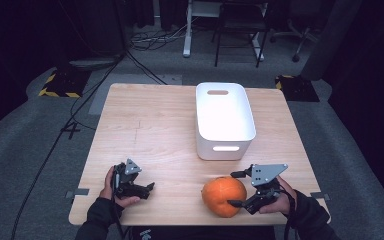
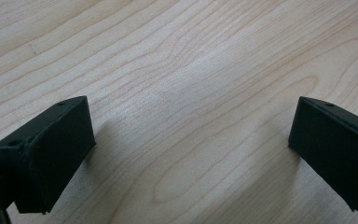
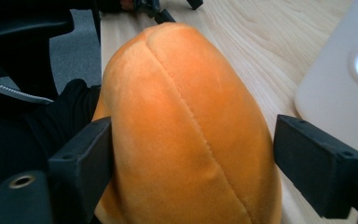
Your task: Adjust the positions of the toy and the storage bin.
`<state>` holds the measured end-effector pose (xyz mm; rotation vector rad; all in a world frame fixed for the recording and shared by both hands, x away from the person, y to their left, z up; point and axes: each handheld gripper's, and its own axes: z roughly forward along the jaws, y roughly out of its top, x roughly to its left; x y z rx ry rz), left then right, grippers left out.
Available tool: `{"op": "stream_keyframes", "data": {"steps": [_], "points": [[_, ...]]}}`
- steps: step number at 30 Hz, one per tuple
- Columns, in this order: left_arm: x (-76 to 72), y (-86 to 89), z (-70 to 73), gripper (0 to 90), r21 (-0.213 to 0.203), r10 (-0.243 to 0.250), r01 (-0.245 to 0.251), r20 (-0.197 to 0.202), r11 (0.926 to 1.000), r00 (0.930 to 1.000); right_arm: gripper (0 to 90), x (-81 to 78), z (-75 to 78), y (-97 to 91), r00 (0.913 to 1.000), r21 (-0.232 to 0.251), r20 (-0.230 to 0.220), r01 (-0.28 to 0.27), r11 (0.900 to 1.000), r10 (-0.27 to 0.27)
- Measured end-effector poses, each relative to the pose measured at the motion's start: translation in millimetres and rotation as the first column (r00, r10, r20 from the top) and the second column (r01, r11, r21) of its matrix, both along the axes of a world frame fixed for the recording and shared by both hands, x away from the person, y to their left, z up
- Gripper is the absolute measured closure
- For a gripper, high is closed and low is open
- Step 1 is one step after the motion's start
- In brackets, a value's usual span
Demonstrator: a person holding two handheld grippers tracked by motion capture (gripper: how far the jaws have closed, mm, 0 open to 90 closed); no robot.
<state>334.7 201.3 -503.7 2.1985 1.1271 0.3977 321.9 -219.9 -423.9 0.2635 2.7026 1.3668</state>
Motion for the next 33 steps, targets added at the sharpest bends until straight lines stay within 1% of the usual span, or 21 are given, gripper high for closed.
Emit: {"op": "stream_keyframes", "data": {"steps": [1,3,6,8,12,13,14,15,16,20,24,25,27,28,30,31,32,33], "points": [[-0.1,0.0,0.1,0.3,0.001,0.001,-0.001,-0.001,1.0,1.0,22.4,-0.2,-0.7,0.6,0.9999,0.006,-0.012,0.001,1.0,-0.001],[0.2,0.0,-0.1,0.3,-0.001,-0.002,0.002,0.002,1.0,1.0,30.2,0.6,-1.7,0.6,0.9999,-0.003,-0.014,-0.005,1.0,0.005],[-0.2,-0.1,0.0,0.3,0.0,0.001,-0.001,-0.002,1.0,1.0,41.7,2.9,-3.1,-2.0,0.9997,0.002,-0.023,0.007,1.0,-0.007],[0.1,0.0,-0.1,0.3,0.0,-0.001,0.001,0.001,1.0,1.0,47.7,3.8,-4.4,-5.3,0.9995,0.01,-0.026,0.016,0.9998,-0.015],[0.0,-0.1,-0.1,0.3,-0.002,0.0,0.0,-0.002,1.0,1.0,53.7,1.6,-5.6,-12.8,0.9996,0.025,-0.01,0.028,0.9993,-0.027],[0.0,-0.1,-0.1,0.3,-0.002,0.0,0.0,-0.002,1.0,1.0,53.7,1.6,-5.6,-12.8,0.9996,0.025,-0.01,0.028,0.9993,-0.027],[0.0,0.0,0.0,0.3,0.0,0.0,0.0,0.001,1.0,1.0,55.6,0.0,-6.0,-17.0,0.9994,0.034,-0.001,0.034,0.9988,-0.034],[0.0,-0.1,0.0,0.3,-0.001,0.0,0.0,0.0,1.0,1.0,56.1,-1.0,-6.2,-19.1,0.9992,0.04,-0.003,0.04,0.9984,-0.039],[-0.1,-0.1,0.0,0.3,0.0,0.001,-0.001,-0.002,1.0,1.0,56.6,-0.9,-6.4,-21.4,0.9991,0.043,0.008,0.041,0.9982,-0.041],[0.0,-0.1,0.0,0.3,-0.001,0.0,0.0,-0.001,1.0,1.0,57.6,-1.5,-6.5,-26.7,0.9981,0.054,0.005,0.061,0.9967,-0.061],[-0.1,-0.1,0.2,0.5,0.001,-0.001,0.001,-0.002,1.0,1.0,58.1,1.0,-6.7,-41.0,0.9945,0.064,-0.003,0.105,0.9924,-0.105],[-0.1,-0.1,0.2,0.5,0.001,-0.001,0.001,-0.002,1.0,1.0,58.1,1.0,-6.7,-41.0,0.9945,0.064,-0.003,0.105,0.9924,-0.105],[-0.1,-0.1,0.2,0.5,0.001,-0.001,0.001,-0.002,1.0,1.0,58.1,2.4,-6.7,-50.4,0.9906,0.069,-0.005,0.137,0.9882,-0.137],[-0.1,-0.1,0.2,0.5,0.001,-0.001,0.001,-0.001,1.0,1.0,58.1,4.3,-6.7,-58.2,0.9871,0.071,0.006,0.159,0.9847,-0.16],[-0.1,-0.1,0.2,0.5,0.001,-0.001,0.001,-0.001,1.0,1.0,58.1,5.8,-6.9,-67.7,0.9813,0.073,-0.001,0.192,0.9787,-0.192],[-0.1,-0.1,0.2,0.5,0.001,-0.001,0.001,-0.001,1.0,1.0,58.1,5.8,-6.9,-67.7,0.9813,0.073,-0.001,0.192,0.9787,-0.192],[-0.1,-0.1,0.2,0.5,0.001,-0.001,0.001,-0.002,1.0,1.0,58.1,8.6,-7.5,-79.0,0.9752,0.078,0.001,0.22,0.9723,-0.221],[-0.1,-0.1,0.2,0.4,0.001,-0.001,0.001,-0.002,1.0,1.0,58.1,9.3,-7.7,-82.8,0.9722,0.078,-0.002,0.234,0.9692,-0.234]]}}
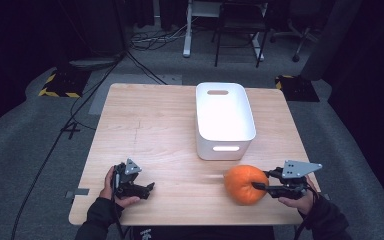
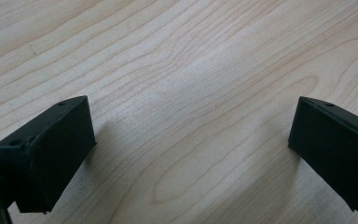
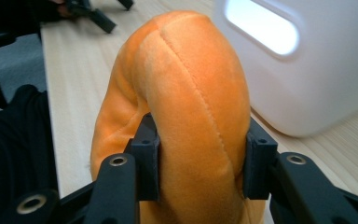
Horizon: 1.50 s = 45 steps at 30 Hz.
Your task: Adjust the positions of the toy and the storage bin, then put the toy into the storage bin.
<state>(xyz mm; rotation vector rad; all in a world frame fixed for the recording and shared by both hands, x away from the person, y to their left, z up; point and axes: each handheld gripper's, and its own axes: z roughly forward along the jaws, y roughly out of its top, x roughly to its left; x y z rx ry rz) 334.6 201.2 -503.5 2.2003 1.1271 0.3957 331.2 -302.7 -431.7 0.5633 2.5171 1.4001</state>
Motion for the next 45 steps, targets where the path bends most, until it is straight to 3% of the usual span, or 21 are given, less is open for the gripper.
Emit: {"op": "stream_keyframes", "data": {"steps": [8,18,19,25,35,45], "points": [[0.0,0.0,-0.1,0.5,-0.001,0.0,0.0,0.001,1.0,1.0,58.1,10.7,-2.6,-33.2,0.9943,0.026,-0.005,0.106,0.994,-0.106],[0.0,0.0,-0.2,0.5,-0.002,0.0,0.0,0.002,1.0,1.0,58.2,21.8,-3.4,-59.4,0.9732,0.041,0.007,0.229,0.9725,-0.23],[0.0,0.0,-0.2,0.5,-0.002,0.0,0.0,0.002,1.0,1.0,58.3,24.8,-3.3,-65.0,0.9657,0.047,0.013,0.258,0.9649,-0.259],[0.0,0.0,-0.2,0.5,-0.002,0.0,0.0,0.002,1.0,1.0,58.4,35.5,-5.0,-78.0,0.9431,0.069,0.014,0.331,0.9412,-0.332],[0.0,0.2,-0.2,0.6,-0.002,-0.002,0.002,0.003,1.0,1.0,58.9,51.8,-6.8,-85.8,0.9162,0.093,0.02,0.397,0.9131,-0.4],[0.2,0.3,-0.2,0.6,-0.001,-0.003,0.003,0.006,1.0,1.0,60.2,60.5,-5.5,-86.1,0.901,0.093,0.05,0.425,0.9003,-0.431]]}}
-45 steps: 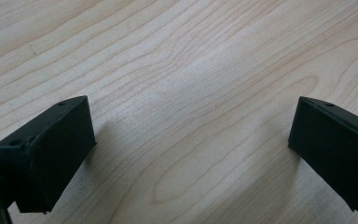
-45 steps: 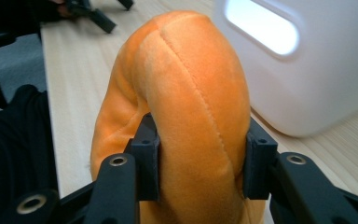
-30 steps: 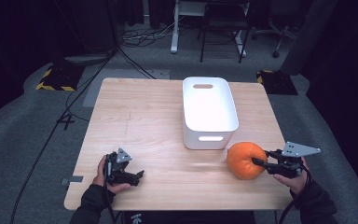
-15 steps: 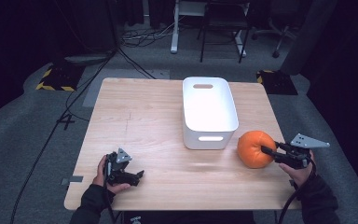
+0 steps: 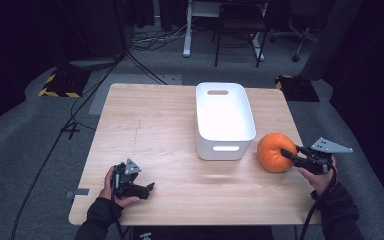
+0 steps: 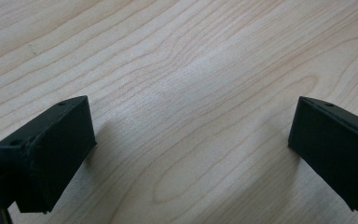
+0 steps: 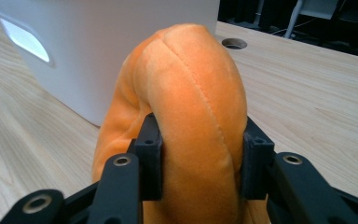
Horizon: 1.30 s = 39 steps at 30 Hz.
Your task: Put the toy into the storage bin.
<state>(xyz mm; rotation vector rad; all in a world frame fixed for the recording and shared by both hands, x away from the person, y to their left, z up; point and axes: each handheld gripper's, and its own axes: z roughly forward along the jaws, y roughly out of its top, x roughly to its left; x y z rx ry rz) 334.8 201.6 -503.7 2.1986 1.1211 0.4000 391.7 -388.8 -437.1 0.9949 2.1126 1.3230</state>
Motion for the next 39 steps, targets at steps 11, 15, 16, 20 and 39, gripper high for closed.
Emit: {"op": "stream_keyframes", "data": {"steps": [11,15,16,20,39], "points": [[-0.2,-0.1,0.0,0.6,-0.001,0.0,0.0,-0.004,1.0,1.0,61.2,-0.3,6.6,-5.4,0.9991,0.006,0.031,0.03,0.9995,-0.03],[-0.2,-0.1,0.0,0.6,-0.001,0.001,-0.001,-0.003,1.0,1.0,61.3,-1.8,13.1,-5.9,0.9984,0.001,0.044,0.035,0.9994,-0.035],[-0.2,-0.1,0.0,0.6,-0.001,0.0,0.0,-0.003,1.0,1.0,61.2,-1.5,14.5,-6.1,0.9982,0.0,0.05,0.034,0.9994,-0.034],[-0.1,-0.1,-0.1,0.6,-0.002,-0.001,0.001,-0.005,1.0,1.0,61.2,0.6,20.8,-5.9,0.9974,0.003,0.06,0.039,0.9992,-0.039],[-0.2,-0.1,0.0,0.6,-0.001,0.001,-0.001,-0.003,1.0,1.0,61.0,13.3,56.7,8.2,0.9923,0.003,0.116,0.043,0.9991,-0.043]]}}
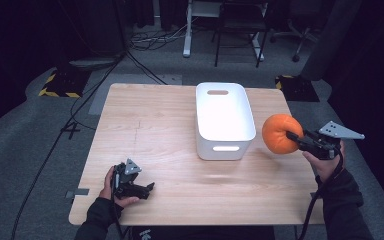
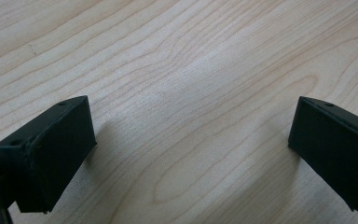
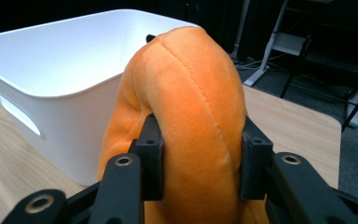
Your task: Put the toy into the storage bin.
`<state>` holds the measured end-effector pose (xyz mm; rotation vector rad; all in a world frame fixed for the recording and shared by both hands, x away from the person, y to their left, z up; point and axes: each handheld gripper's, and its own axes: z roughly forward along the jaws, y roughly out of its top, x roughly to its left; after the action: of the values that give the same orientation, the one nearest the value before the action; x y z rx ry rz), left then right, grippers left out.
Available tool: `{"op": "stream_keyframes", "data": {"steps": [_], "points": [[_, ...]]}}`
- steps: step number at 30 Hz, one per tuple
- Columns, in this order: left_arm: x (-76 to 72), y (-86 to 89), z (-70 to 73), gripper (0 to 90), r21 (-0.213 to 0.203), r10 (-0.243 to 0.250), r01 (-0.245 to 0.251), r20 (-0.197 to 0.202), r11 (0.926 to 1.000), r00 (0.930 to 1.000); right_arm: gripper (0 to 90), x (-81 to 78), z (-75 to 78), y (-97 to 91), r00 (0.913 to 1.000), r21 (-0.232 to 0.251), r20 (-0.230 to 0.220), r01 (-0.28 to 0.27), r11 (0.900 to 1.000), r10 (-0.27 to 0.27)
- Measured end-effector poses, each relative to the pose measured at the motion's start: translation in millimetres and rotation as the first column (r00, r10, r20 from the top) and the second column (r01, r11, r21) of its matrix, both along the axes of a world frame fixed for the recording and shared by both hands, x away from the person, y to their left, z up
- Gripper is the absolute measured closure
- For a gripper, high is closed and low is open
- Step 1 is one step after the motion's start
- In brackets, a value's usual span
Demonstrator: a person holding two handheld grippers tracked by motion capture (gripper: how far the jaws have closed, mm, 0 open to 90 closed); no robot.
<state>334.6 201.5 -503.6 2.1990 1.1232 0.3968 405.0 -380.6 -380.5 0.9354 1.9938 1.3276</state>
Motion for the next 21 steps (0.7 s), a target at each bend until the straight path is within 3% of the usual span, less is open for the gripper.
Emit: {"op": "stream_keyframes", "data": {"steps": [21], "points": [[0.0,0.0,0.0,0.6,-0.001,-0.001,0.001,-0.003,1.0,1.0,60.6,6.8,36.3,13.9,0.998,-0.001,0.062,-0.01,1.0,0.01]]}}
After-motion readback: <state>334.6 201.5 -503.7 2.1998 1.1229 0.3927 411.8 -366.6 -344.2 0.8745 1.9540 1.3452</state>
